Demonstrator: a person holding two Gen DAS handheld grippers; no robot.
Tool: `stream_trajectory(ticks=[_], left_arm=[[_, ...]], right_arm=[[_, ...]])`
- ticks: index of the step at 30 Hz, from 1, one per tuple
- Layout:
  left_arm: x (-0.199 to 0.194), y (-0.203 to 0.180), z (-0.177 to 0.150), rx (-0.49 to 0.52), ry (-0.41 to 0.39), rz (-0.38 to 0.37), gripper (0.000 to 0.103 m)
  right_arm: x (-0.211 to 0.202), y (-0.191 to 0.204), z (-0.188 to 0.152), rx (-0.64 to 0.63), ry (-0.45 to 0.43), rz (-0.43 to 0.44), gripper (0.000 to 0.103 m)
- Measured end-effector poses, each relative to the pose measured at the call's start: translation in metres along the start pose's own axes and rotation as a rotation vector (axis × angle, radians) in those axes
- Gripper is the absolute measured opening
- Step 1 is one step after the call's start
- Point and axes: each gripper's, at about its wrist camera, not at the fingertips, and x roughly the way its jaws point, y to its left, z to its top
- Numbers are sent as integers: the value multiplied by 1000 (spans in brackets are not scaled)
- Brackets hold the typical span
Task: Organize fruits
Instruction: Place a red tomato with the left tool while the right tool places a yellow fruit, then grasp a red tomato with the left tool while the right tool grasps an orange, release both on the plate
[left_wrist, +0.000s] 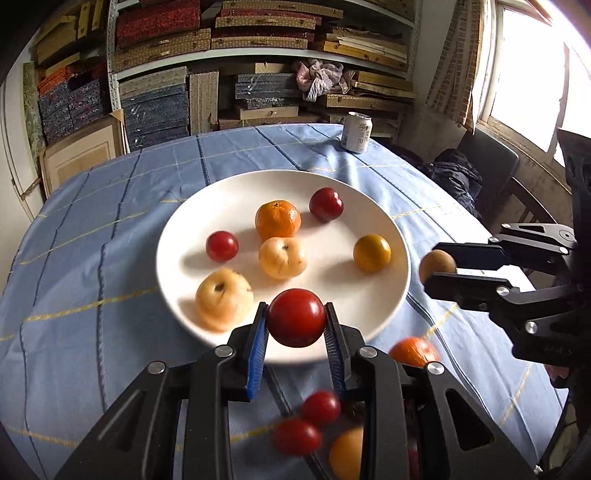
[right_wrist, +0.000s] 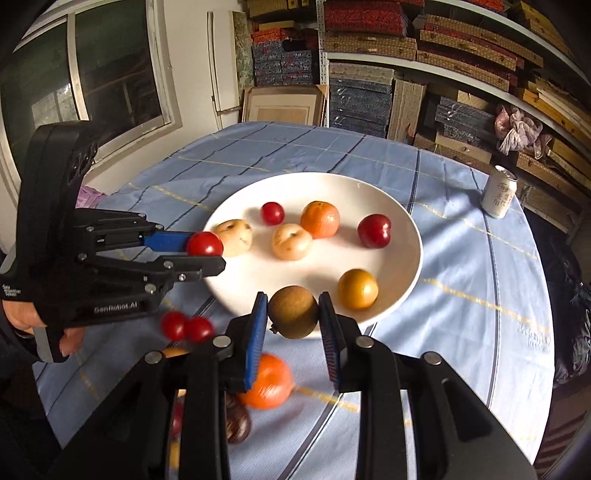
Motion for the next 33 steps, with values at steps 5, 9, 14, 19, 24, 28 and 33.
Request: stream_trajectory(ticks=[5,9,14,19,24,28,33], left_arm=[[29,11,8,-8,45,-22,51],[16,14,9,6,-6,10,79],[-15,24,-9,-8,-28,14,79],[-39,23,-47,22,-19,35,79],[-44,20,-87,8,10,32,79],[-35,18,-97,-27,29,35,79],[-25,4,-90,25,3,75,79]], right_arm=[[31,-13,14,13,42,37,56],[24,-16,10,37,5,25,60],[3,-13,-12,26,6,10,59],[-20,8,-46,-7,17,19,56],[-28,30,-73,-23,27,25,56],[-22,38,-82,-18,37,7,56],[-11,34,-76,8,37,-13,56]])
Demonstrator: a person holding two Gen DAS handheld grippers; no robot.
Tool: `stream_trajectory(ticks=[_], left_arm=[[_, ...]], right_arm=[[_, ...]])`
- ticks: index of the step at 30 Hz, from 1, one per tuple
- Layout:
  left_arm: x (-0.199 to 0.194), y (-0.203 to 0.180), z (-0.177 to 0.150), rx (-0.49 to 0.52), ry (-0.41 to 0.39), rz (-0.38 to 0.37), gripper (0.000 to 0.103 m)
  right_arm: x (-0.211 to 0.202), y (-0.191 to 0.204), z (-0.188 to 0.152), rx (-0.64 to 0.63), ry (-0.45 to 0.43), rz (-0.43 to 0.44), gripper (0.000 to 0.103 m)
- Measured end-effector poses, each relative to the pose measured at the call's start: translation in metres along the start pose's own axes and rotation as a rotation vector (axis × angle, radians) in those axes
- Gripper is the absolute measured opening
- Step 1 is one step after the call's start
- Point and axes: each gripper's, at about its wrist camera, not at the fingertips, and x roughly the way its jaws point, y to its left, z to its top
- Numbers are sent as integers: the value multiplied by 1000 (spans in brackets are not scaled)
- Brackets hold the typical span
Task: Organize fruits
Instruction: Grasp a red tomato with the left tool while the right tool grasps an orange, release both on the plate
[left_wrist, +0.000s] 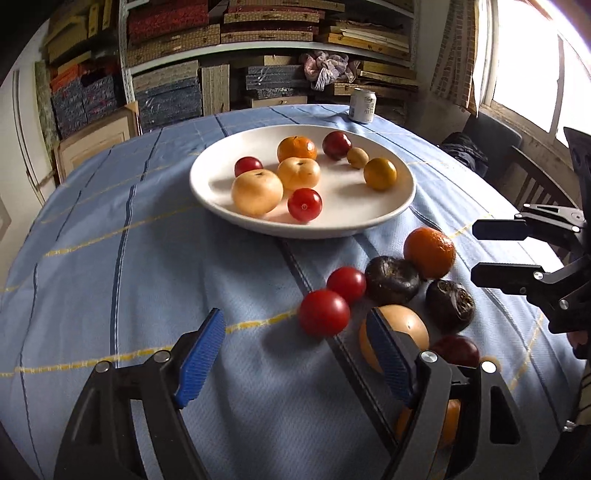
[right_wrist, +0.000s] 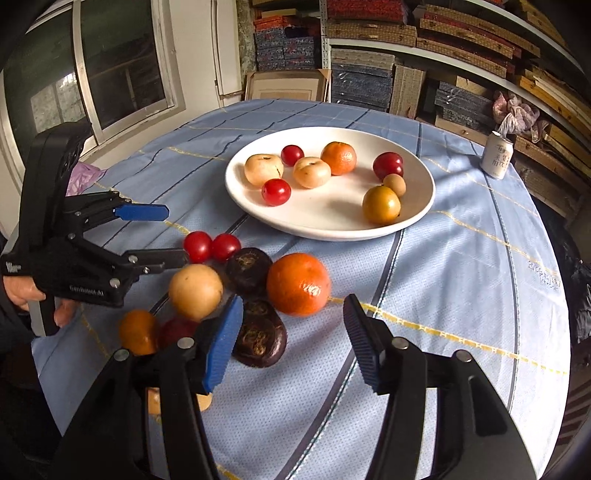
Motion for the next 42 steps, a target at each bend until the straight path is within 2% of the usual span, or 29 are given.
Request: stream_trajectory(ticks=[3,9,11,12,13,15,19,27,29,30,42], left_arm=[[10,1,4,-8,20,22,79],[15,4,4,-15,28,10,78],[18,5,5,-15,27,6,77],[19,5,5,-18,32,-4,69],[20,5,5,-17,41,-13,58],[26,1,3,7,65,-18,49],[27,-1,2,22,64,-23,48],[25,-1,1,17,55,-28,48],[23,-3,1,28,43,-36,39],[22,-4,1,32,42,-44,32],[7,6,-1,-3,19,-48,32]], right_arm=[[6,-3,3,6,7,-6,56],[18,-1,9,-14,22,8,55],[24,-1,12,-12,35,17,49],[27,0,12,-13,44,19,48],[28,1,13,-23,40,7,48],[29,1,14,-24,40,6,47],[35,-3,14,-16,75,2,46],[43,-10,14,36,74,38,45],[42,-9,13,32,68,36,44],[41,-9,12,31,65,33,44],[15,-13,11,51,5,22,44]])
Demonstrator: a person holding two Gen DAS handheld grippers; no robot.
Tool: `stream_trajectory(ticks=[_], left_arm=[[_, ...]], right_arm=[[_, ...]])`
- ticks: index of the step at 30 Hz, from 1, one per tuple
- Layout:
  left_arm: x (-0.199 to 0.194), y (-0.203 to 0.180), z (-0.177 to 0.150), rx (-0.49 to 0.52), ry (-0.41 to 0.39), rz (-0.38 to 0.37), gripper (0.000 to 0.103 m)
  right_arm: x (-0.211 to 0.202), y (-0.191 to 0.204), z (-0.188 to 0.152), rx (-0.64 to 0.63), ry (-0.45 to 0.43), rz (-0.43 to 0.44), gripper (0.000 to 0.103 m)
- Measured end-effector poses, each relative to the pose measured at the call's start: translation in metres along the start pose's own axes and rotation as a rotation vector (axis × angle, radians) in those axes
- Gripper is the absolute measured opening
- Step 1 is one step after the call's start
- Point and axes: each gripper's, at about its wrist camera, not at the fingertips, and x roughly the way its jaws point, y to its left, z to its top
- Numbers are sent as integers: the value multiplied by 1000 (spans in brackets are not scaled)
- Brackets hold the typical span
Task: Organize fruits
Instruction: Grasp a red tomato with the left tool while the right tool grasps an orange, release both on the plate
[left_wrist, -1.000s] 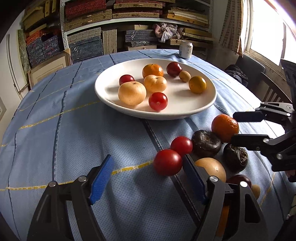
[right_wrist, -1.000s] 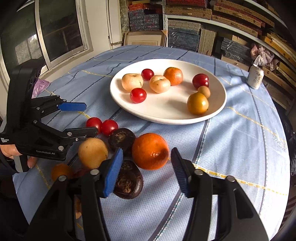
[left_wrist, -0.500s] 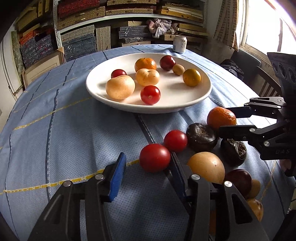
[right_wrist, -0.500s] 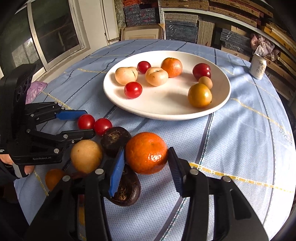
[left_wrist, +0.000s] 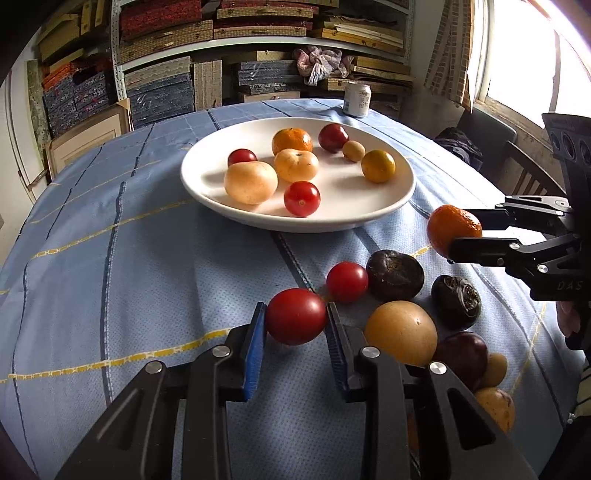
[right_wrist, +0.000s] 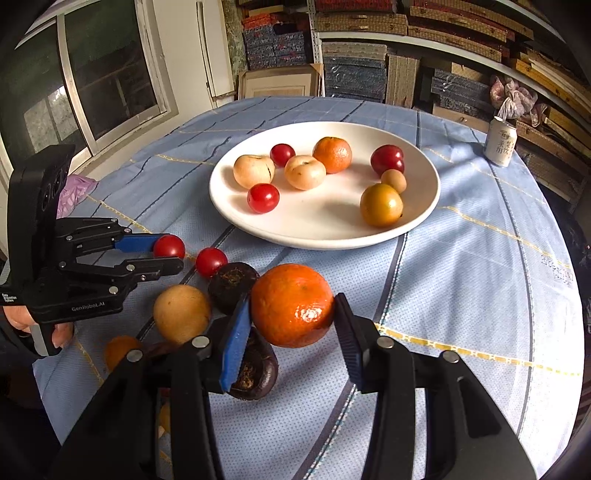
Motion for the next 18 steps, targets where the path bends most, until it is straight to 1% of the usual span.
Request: stream_trajectory(ticks=[4,8,12,15,18], left_arm=[[-17,3,4,-5,-34,-2,32],[-23,7,28,-15,-58,-12,32],[-13,3,60,0,-71,-19,32],[2,4,83,-12,-63,-26,32],[16,10,106,-16,-67,-9,32]], right_arm=[[-13,0,5,-7,-33,-7,44],[-20,-6,23,1,-55,-24,44],[-15,-9,49,-17,-57,-42,44],[-4,-11,68,-29,-52,-55,44],[10,-16,88,-43,-47,-74,44]])
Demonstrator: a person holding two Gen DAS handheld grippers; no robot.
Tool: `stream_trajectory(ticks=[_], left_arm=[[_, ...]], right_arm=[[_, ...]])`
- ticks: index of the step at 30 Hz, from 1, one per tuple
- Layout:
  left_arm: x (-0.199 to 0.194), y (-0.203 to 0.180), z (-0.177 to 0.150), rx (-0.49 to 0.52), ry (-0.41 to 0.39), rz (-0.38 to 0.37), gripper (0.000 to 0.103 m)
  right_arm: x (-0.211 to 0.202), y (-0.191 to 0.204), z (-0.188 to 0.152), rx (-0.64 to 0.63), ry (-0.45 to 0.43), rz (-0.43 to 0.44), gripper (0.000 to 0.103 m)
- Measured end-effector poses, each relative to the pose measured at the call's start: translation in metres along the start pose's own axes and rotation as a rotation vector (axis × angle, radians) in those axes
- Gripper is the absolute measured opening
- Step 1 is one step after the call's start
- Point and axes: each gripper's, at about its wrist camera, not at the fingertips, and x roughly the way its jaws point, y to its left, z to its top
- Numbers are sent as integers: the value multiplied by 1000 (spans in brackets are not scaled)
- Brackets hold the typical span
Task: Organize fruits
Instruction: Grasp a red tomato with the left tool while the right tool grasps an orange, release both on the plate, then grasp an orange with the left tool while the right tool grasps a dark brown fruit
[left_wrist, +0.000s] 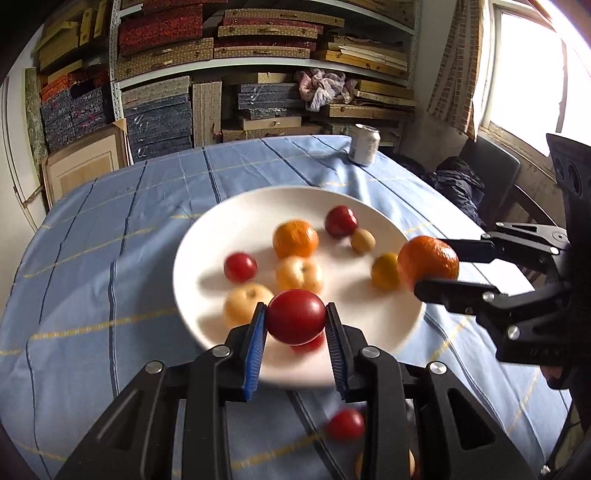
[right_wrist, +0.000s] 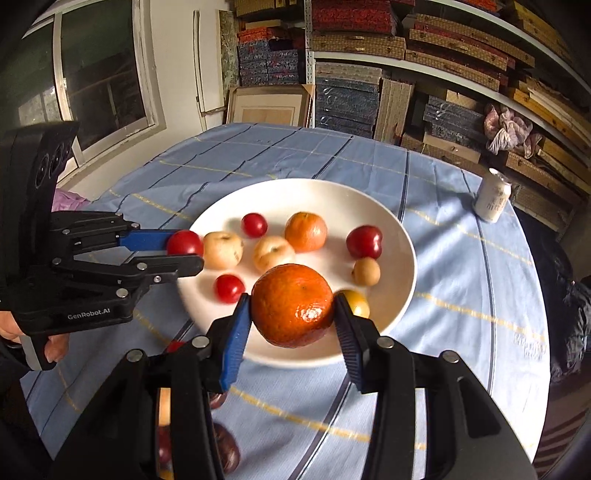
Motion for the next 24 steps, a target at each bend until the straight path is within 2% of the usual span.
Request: stream_trajectory(ticks=[6,7,8,9,10,14,19,24], left_arm=[[39,24,37,-58,26,-2,33],[43,25,40,-58,27,-5,46],[47,27,44,-56,29,7,55],[48,28,45,-53,21,30,69],[48,29,45,-55,10,44,74],[36,38,37,-90,10,49,74],[0,40,9,-100,12,30,74],[-45,14,-48,1,15,16,74]], right_arm=[[36,-17,34,-17,31,-22,45],[42,-19,38,-21,34,-37,49],[44,-21,40,-18,29,-43,59],[43,-23,42,-7,19,-47,61],[40,-25,44,6,0,-44,62],[28,-27,38,14,-13,-39,62],[-4,-18,6,10,-6,-20,62],[-41,18,-51,-74,16,26,62]])
